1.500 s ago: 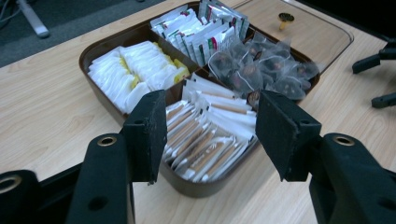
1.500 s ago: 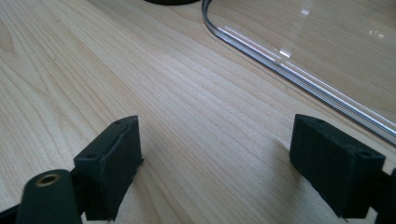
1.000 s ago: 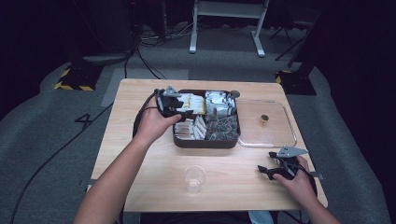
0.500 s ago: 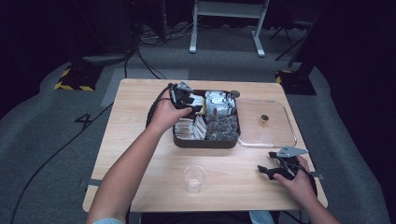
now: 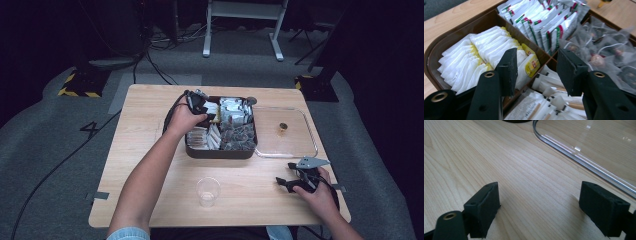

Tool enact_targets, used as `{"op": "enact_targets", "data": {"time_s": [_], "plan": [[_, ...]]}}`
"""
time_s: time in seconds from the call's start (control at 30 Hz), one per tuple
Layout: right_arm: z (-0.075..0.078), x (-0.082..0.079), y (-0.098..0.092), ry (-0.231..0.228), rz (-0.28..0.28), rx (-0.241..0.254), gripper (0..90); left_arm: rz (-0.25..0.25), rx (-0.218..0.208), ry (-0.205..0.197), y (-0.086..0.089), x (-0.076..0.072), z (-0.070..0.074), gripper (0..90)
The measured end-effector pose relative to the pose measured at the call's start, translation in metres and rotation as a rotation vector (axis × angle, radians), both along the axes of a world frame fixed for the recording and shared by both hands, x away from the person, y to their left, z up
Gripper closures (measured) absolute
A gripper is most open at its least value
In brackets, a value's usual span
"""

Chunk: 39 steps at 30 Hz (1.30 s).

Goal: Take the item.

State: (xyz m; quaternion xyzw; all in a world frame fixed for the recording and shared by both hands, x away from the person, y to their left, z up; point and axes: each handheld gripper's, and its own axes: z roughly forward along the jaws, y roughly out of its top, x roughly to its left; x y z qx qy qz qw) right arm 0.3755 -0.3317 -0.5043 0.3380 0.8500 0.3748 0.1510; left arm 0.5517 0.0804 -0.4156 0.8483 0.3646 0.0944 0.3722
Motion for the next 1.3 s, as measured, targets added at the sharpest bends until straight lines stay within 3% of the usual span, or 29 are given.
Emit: {"op": "enact_targets", "data": {"time_s": [0.13,0.23,0.67,0.8,0.93,1.13,1.3], "plan": [[0.0,0.0,0.0,0.0,0.003,0.0,16.9,0.008,0.023,0.03,-0.001,0.011,-0.012,59.7],[0.0,0.0,0.0,0.0,0.003,0.0,16.9,0.023,0.017,0.037,0.0,0.017,-0.019,62.6],[0.0,0.0,0.0,0.0,0.004,0.0,16.9,0.011,0.034,0.091,-0.004,0.026,-0.032,73.1],[0.0,0.0,0.0,0.0,0.004,0.0,16.9,0.007,0.044,0.127,-0.005,0.028,-0.036,80.3],[0.0,0.0,0.0,0.0,0.004,0.0,16.9,-0.002,0.06,0.127,-0.005,0.028,-0.038,89.5],[0.0,0.0,0.0,0.0,0.005,0.0,16.9,-0.013,0.07,0.108,-0.006,0.027,-0.036,90.0],[0.0,0.0,0.0,0.0,0.005,0.0,17.0,-0.024,0.045,0.079,-0.003,0.025,-0.028,90.0]]}}
